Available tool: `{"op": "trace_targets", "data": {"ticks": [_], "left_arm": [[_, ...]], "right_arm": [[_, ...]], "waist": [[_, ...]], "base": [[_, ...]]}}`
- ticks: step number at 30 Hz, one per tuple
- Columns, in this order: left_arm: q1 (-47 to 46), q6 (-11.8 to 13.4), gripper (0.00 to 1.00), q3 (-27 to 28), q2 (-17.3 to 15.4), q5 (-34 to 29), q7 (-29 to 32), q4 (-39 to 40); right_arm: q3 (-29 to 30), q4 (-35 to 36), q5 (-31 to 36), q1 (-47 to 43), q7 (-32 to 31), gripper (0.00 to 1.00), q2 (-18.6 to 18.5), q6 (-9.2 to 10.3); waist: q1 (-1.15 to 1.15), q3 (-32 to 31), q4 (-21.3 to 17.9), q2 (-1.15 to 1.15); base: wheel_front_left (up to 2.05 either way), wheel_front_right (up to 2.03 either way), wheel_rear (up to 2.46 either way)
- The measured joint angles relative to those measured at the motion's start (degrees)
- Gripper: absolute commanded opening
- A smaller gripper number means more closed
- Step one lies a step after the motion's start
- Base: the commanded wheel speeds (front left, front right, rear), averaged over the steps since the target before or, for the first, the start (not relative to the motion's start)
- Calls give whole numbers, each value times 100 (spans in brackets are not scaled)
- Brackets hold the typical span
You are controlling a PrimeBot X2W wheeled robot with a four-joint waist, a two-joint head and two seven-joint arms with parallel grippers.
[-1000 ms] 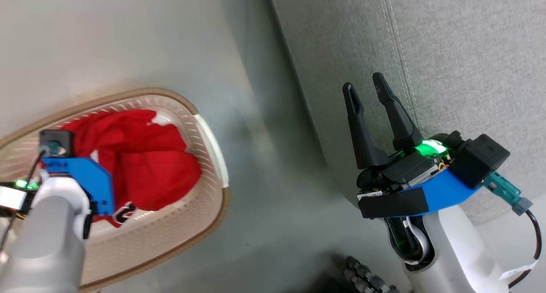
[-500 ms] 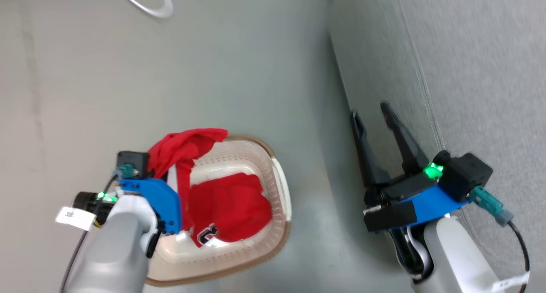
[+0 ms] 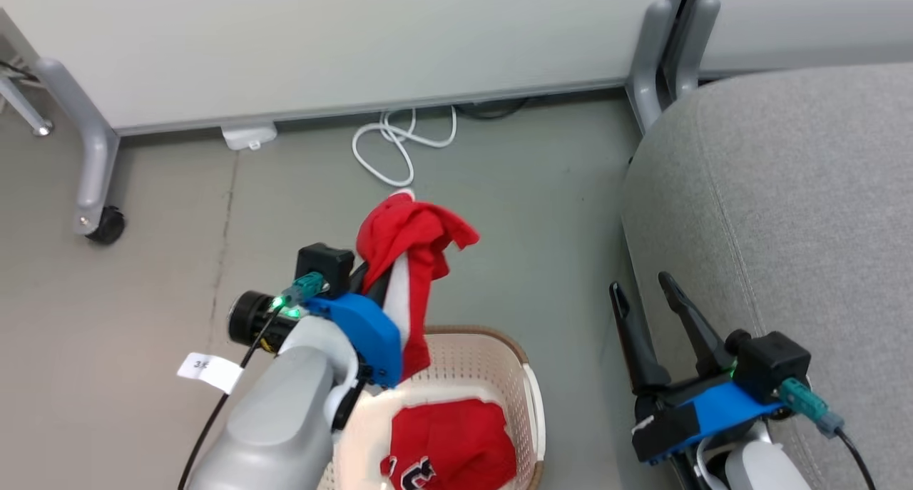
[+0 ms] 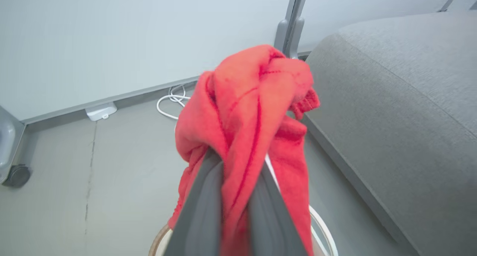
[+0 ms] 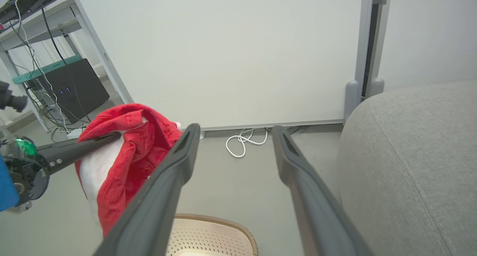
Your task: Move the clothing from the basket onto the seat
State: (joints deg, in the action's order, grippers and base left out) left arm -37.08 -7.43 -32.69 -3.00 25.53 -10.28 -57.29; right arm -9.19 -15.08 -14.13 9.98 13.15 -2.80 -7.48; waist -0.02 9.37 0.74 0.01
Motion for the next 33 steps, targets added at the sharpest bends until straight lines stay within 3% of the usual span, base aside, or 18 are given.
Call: {"op": "trace_targets", "data": {"ticks": [16,26,33], "left_arm": [[-619,42,0,-1404,12,1418,230,1619],[-884,302,0,-1998,15,1911,199,1855],[-1044,396,0,-2328,13,2221,107,1927]], "right_arm": [[-332,213,-31,-506,-449,100,-1,-1],[-630,275,-64,-547,-581,100,-1,-1],[-1107,-77,-333,-55,-644,100,0,-1]], "waist": [[1,-745,15,0],[2,-726,-93,-1],[2,-671,-109,-1]], "base": [[0,0,0],[0,0,0],[0,0,0]]}}
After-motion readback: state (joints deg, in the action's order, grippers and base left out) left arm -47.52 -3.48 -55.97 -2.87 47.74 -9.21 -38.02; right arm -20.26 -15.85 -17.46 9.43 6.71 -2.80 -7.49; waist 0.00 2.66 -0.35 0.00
